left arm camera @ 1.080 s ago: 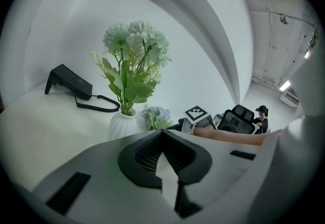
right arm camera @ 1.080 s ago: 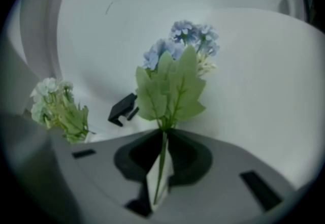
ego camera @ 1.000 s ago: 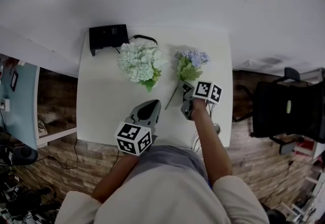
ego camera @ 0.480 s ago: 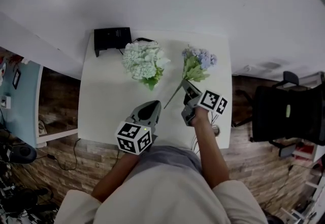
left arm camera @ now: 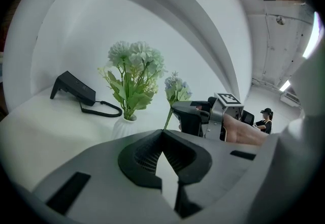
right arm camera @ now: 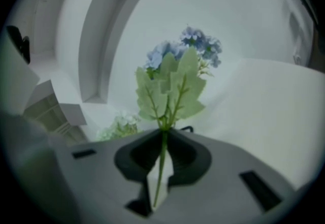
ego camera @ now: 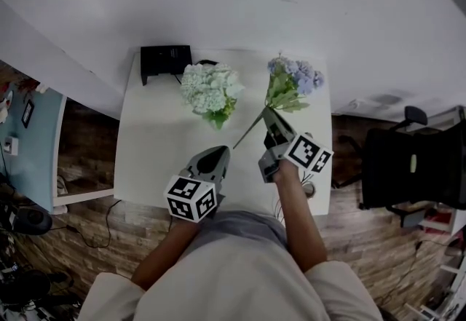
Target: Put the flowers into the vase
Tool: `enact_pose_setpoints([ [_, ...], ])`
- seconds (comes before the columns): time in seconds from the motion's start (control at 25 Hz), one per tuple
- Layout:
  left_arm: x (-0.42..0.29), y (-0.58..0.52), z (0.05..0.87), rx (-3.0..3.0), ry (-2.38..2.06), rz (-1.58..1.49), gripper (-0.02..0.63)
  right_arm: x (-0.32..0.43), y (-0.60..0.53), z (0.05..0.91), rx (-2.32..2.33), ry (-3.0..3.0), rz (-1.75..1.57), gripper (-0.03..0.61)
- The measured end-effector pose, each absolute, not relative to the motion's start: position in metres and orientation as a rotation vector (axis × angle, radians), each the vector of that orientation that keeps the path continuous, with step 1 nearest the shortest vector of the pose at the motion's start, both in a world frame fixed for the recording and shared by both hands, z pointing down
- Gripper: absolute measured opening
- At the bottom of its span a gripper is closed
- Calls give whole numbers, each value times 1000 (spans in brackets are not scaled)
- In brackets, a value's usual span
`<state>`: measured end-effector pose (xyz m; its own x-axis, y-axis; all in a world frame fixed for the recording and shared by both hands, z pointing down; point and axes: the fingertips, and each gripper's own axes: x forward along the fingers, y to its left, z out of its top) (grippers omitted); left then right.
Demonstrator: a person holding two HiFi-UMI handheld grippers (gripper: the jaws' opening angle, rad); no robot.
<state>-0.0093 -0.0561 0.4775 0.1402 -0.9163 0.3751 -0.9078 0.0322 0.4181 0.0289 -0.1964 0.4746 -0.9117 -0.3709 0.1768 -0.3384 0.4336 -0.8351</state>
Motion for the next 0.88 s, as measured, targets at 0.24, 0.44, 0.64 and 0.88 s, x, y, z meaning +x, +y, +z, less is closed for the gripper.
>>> enact_pose_setpoints([
  [0.24, -9, -55, 475, 1861, -1747, -19, 23, 28, -193, 450, -641, 2697, -1382, 48],
  [0.44, -6, -54, 475, 1870, -1740, -15, 23, 30, -195, 428, -663, 2716, -1243, 48],
  [0.64, -7, -51, 477, 1854, -1737, -18, 23, 25, -193, 405, -660, 2726, -1082, 48],
  [0.88, -13, -46, 477, 1845, -1750, -10, 23, 16, -189, 391, -635, 2710, -992, 48],
])
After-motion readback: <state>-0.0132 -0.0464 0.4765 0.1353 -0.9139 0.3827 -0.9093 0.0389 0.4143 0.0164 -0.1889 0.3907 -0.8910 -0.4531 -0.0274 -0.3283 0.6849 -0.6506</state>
